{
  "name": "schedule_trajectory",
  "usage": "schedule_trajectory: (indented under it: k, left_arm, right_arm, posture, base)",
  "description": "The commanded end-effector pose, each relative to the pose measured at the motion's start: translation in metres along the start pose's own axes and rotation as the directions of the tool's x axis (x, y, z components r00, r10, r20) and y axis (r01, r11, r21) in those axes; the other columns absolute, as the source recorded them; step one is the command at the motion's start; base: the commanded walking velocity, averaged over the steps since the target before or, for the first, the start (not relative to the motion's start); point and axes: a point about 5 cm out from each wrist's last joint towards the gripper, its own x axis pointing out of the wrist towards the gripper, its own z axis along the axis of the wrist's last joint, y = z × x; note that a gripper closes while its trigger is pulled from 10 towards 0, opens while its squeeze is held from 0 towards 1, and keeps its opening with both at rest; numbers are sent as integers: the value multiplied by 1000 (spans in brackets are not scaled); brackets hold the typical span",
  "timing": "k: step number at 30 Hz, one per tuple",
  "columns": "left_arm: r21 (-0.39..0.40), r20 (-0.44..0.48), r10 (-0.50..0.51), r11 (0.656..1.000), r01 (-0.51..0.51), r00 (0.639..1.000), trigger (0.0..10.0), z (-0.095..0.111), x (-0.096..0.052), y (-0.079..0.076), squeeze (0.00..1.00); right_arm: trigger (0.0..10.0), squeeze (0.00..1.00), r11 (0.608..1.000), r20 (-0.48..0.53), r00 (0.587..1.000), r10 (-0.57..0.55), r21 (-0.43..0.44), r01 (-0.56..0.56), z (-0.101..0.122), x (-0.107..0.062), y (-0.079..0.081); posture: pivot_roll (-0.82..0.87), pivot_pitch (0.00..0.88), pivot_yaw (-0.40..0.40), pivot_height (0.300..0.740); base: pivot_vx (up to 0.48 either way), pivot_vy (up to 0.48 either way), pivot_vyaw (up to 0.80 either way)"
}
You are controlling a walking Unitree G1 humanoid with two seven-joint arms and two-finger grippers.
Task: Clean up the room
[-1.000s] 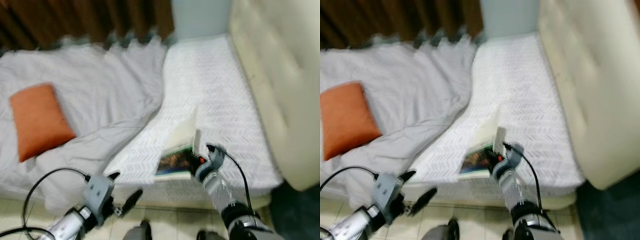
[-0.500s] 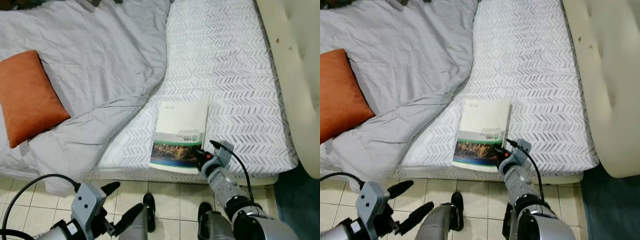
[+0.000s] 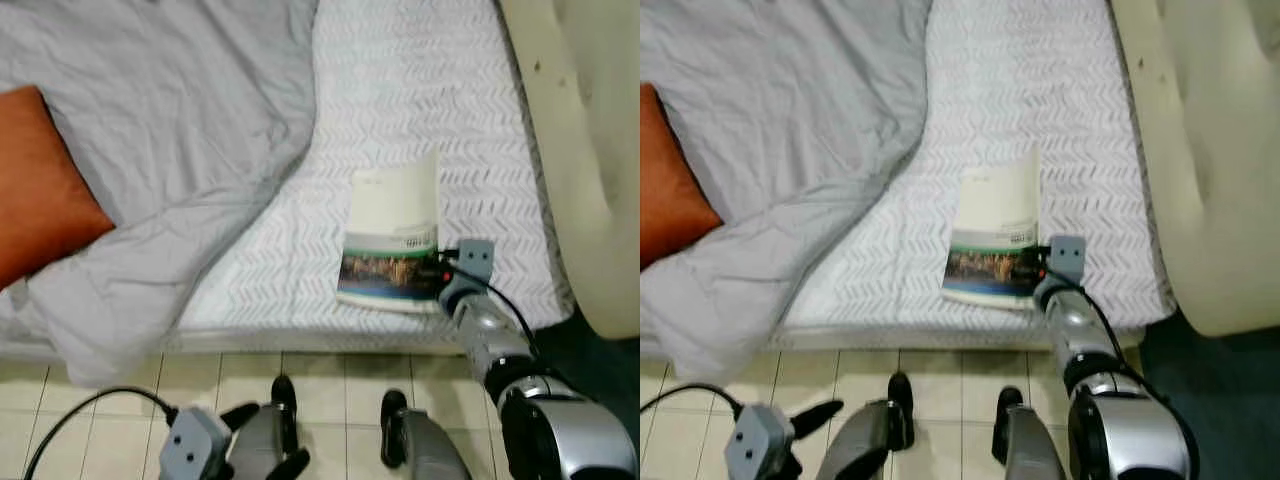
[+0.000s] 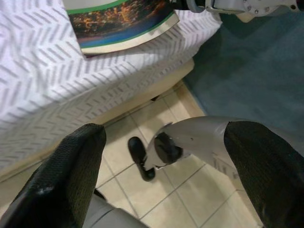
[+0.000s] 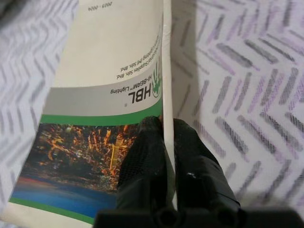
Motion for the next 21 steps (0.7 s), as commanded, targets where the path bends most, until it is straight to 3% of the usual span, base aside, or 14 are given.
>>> schedule_trajectory:
  k: [1,7,14,21]
  left_arm:
    - [-15,-26,12,1000,-12,1000,10000,-4,-5,-5,0]
    - [-27,-29,29,999,-30,999,10000,-6,-5,-8,0]
    - [-27,-19,35,999,-36,999,10000,-5,-2,-10,0]
    - [-25,-17,32,999,-32,999,10000,-5,-2,-12,0]
  right_arm:
    - [0,0,997,-106,993,53,-48,-58,-21,-4,6]
    - [0,0,984,-151,981,122,-111,-140,-24,-4,12]
    - [0,0,977,-157,980,120,-158,-145,-23,-4,11]
    - [0,0,987,-113,991,75,-134,-90,-13,-1,7]
  posture:
    - [209,548,99,740]
    - [205,552,90,740]
    - [202,554,85,740]
    - [201,554,83,740]
  base:
    - [0,0,0]
    - [0,0,0]
    - [0,0,0]
    - [0,0,0]
